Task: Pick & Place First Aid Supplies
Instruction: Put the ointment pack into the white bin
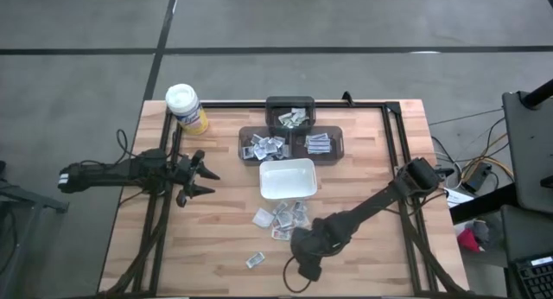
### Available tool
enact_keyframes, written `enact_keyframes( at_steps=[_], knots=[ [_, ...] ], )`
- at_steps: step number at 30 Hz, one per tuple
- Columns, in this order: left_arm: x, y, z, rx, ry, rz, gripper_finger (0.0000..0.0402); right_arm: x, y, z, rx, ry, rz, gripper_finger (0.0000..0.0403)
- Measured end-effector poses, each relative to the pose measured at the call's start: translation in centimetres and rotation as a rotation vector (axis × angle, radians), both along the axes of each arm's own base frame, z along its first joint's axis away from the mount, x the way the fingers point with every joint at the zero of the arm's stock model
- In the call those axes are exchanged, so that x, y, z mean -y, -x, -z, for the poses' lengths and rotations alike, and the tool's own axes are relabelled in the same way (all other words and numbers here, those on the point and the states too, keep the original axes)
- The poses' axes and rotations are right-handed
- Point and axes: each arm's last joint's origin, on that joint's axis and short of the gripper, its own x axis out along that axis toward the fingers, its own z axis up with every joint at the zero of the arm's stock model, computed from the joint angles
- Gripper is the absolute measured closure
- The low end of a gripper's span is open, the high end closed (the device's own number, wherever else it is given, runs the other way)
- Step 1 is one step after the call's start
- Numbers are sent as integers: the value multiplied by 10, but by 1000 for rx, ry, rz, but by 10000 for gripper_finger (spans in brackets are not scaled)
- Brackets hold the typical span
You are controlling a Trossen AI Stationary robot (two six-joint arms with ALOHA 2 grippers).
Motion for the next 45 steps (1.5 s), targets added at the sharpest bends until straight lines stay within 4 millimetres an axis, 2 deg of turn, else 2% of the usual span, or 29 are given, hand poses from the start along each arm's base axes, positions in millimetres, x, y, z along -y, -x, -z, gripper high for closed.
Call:
enact_keyframes(
  at_steps=[11, 20, 28, 39, 45],
  knots=[
    [0, 0, 1, -14, 1, 0, 186, -2, -3, 6, 76, 60, -253, 298],
    [0, 0, 1, -14, 2, 0, 186, -8, 0, 6, 89, 53, -292, 276],
    [0, 0, 1, -15, 2, 0, 186, -14, 4, 9, 95, 50, -310, 275],
    [0, 0, 2, -20, 4, -1, 186, -19, -4, 52, 10, 57, -299, 269],
    [0, 0, 2, -24, 17, -3, 186, -19, -4, 59, -20, 62, -248, 284]
  ],
)
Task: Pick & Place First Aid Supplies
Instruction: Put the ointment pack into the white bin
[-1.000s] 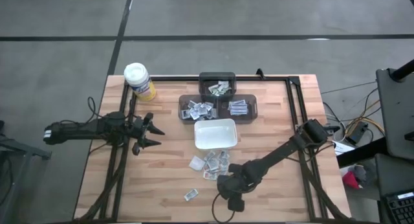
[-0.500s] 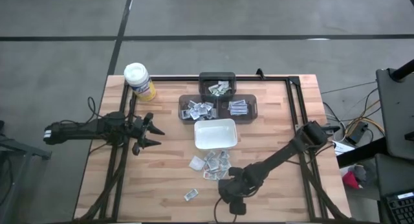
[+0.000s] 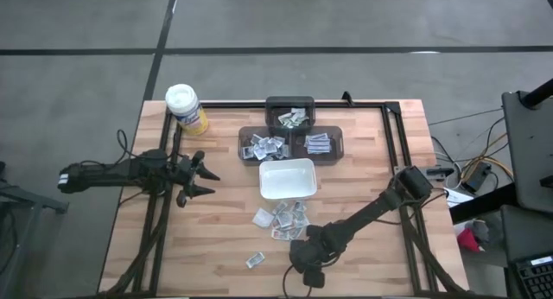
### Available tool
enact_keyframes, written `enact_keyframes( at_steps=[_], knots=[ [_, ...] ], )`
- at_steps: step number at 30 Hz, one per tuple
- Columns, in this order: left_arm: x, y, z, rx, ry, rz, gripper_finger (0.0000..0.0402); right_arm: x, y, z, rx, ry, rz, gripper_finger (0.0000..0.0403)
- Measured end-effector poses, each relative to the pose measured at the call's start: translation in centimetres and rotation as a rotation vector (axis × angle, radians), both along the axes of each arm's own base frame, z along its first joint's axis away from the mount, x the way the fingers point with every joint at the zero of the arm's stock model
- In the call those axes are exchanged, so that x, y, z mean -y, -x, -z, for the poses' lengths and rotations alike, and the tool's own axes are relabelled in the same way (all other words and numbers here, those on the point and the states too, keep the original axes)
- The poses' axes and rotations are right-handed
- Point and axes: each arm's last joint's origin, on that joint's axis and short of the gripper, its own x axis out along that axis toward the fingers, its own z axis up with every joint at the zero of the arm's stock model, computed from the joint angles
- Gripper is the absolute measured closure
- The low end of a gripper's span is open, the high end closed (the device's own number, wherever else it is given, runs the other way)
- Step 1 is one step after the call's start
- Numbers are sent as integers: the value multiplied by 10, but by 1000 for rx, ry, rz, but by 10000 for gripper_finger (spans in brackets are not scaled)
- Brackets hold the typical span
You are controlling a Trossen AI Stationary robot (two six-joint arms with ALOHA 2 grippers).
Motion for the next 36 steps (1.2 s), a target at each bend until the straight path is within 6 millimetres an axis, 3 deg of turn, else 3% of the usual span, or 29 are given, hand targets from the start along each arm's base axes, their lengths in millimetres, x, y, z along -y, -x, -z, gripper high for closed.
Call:
enact_keyframes(
  at_steps=[12, 36],
  knots=[
    [0, 0, 0, 0, 1, 0, 186, 3, 2, 2, 9, 80, 50, 338],
    [0, 0, 0, 1, -1, 1, 186, 9, 7, 2, -19, 180, 107, 394]
  ],
)
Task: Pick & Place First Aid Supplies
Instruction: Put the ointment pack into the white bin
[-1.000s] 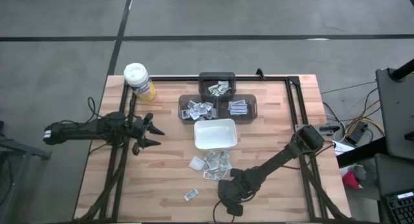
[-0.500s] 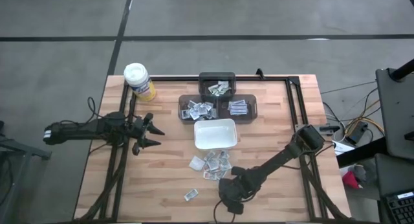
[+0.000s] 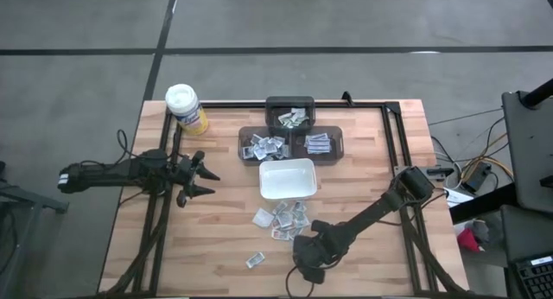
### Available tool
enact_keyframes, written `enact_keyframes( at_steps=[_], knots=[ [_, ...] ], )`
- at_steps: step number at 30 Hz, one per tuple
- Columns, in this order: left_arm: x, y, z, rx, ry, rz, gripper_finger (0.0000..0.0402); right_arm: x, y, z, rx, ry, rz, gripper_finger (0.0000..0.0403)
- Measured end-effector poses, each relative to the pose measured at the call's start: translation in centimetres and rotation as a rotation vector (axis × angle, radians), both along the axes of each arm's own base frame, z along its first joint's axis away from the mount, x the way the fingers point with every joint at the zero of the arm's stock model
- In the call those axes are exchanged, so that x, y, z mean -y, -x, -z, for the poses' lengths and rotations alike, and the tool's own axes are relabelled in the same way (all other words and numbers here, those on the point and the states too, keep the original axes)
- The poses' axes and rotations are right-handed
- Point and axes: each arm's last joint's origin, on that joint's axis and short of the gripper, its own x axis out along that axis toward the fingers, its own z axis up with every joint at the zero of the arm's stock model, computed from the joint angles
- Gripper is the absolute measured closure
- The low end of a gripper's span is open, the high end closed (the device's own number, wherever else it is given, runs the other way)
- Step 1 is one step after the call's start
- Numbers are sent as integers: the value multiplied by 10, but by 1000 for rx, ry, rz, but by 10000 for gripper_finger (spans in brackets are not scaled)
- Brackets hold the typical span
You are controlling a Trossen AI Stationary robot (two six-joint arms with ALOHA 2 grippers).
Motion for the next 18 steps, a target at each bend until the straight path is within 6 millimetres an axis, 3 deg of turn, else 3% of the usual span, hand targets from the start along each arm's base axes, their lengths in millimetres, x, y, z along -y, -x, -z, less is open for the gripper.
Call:
enact_keyframes(
  at_steps=[9, 18],
  knots=[
    [0, 0, 0, 0, 1, 0, 186, 0, 0, -2, -11, -26, 55, 394],
    [0, 0, 0, 0, 0, 0, 186, -3, -3, -20, 7, -76, 20, 395]
  ],
)
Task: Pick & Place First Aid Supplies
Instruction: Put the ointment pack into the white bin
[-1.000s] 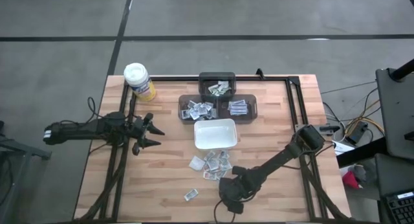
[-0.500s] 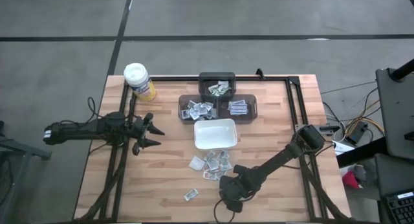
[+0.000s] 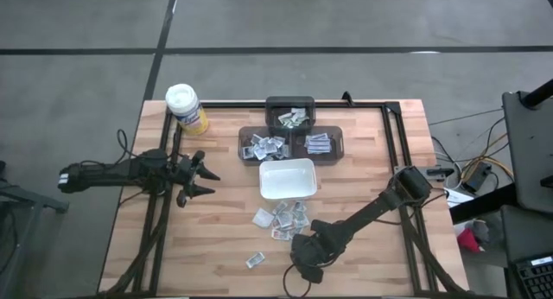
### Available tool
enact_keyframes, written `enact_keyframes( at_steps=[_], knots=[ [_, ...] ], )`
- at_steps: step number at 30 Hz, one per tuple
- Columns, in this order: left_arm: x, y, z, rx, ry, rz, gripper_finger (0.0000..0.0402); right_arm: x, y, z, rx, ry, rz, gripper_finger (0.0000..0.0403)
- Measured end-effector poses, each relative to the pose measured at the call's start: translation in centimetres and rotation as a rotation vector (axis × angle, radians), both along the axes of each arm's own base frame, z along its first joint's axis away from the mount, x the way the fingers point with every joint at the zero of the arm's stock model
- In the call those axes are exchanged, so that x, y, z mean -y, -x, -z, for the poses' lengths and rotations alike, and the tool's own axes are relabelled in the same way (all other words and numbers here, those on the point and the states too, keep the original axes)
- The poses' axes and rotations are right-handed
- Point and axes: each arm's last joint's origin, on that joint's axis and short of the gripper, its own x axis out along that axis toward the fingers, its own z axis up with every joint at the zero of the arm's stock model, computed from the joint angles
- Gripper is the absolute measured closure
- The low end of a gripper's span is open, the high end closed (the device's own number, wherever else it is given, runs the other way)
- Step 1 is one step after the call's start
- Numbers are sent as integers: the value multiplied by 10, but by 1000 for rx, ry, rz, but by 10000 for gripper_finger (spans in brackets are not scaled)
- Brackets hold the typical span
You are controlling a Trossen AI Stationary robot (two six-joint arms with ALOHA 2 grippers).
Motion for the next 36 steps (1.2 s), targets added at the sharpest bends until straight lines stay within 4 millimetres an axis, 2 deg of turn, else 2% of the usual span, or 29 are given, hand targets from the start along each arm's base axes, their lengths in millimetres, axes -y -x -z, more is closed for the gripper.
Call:
enact_keyframes(
  at_steps=[12, 18, 24, 30, 36],
  knots=[
    [0, 0, 0, 0, -1, 0, 186, -1, -1, -9, 9, -53, 5, 395],
    [0, 0, 0, 0, -1, 0, 186, 2, -1, -25, 35, -94, 9, 395],
    [0, 0, 0, 0, 0, 0, 186, 12, -2, -53, 88, -152, 10, 395],
    [0, 0, -1, 8, 1, 0, 186, 28, 0, -90, 144, -283, -46, 395],
    [0, 0, -1, 7, 4, -1, 186, 48, -5, -124, 312, -354, -110, 395]
  ],
)
